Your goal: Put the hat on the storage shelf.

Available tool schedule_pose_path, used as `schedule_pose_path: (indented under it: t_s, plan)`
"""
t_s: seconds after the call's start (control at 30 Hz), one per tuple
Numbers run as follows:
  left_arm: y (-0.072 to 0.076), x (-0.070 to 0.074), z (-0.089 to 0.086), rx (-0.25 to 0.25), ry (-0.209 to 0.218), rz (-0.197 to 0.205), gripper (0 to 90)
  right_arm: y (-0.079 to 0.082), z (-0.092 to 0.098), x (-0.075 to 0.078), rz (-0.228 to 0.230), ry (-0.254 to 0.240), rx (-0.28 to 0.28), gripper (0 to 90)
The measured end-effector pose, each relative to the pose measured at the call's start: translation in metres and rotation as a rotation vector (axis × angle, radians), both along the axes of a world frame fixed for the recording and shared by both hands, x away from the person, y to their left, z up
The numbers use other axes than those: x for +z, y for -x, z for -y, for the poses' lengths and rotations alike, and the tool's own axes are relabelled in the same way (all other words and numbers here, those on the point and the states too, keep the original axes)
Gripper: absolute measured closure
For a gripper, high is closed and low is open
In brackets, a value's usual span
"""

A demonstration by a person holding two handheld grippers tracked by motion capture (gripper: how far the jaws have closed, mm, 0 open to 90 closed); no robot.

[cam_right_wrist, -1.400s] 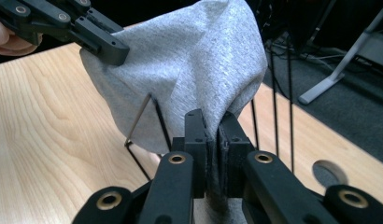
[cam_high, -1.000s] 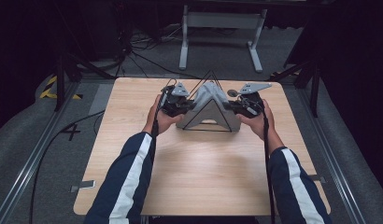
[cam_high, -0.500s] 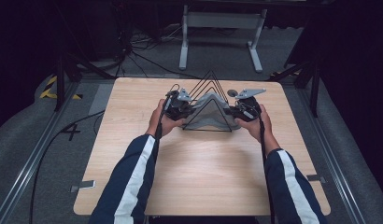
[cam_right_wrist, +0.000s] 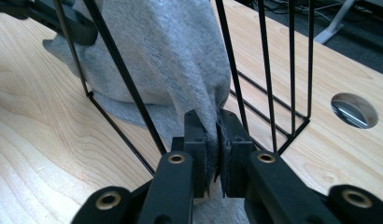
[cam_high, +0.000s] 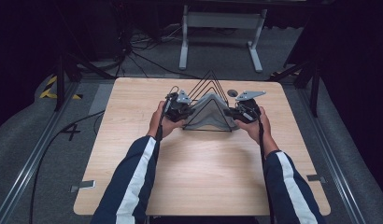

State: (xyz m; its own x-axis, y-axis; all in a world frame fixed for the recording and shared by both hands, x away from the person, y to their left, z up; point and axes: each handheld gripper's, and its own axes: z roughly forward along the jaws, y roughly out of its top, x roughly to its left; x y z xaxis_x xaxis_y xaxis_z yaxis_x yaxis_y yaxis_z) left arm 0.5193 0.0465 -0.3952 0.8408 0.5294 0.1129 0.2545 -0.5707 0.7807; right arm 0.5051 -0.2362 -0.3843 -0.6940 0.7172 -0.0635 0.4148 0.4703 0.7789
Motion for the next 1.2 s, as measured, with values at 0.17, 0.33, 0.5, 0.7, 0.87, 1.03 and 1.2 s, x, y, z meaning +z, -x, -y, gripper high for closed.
schedule_pose_path:
  t_s: [0.17, 0.33, 0.5, 0.7, 0.87, 1.03, 1.2]
  plan:
    - [0.005, 0.013, -0.009, 0.004, -0.056, 0.025, 81.8, 0.006, -0.001, 0.008, 0.021, 0.048, 0.011, 78.6]
    - [0.010, 0.024, -0.022, 0.020, -0.057, 0.044, 79.1, 0.012, 0.004, 0.019, 0.027, 0.058, 0.006, 76.9]
    - [0.019, 0.030, -0.030, 0.009, -0.075, 0.054, 78.8, 0.019, 0.008, 0.028, 0.042, 0.065, 0.009, 76.4]
    - [0.030, 0.031, -0.040, -0.002, -0.097, 0.051, 78.8, 0.025, 0.011, 0.032, 0.043, 0.088, 0.009, 75.3]
    - [0.038, 0.030, -0.052, 0.002, -0.123, 0.046, 78.6, 0.031, 0.015, 0.032, 0.040, 0.094, 0.012, 74.1]
    - [0.044, 0.029, -0.065, 0.008, -0.137, 0.043, 78.3, 0.038, 0.018, 0.032, 0.036, 0.107, 0.020, 73.1]
    - [0.051, 0.027, -0.072, 0.008, -0.145, 0.040, 77.6, 0.043, 0.021, 0.031, 0.033, 0.111, 0.027, 72.0]
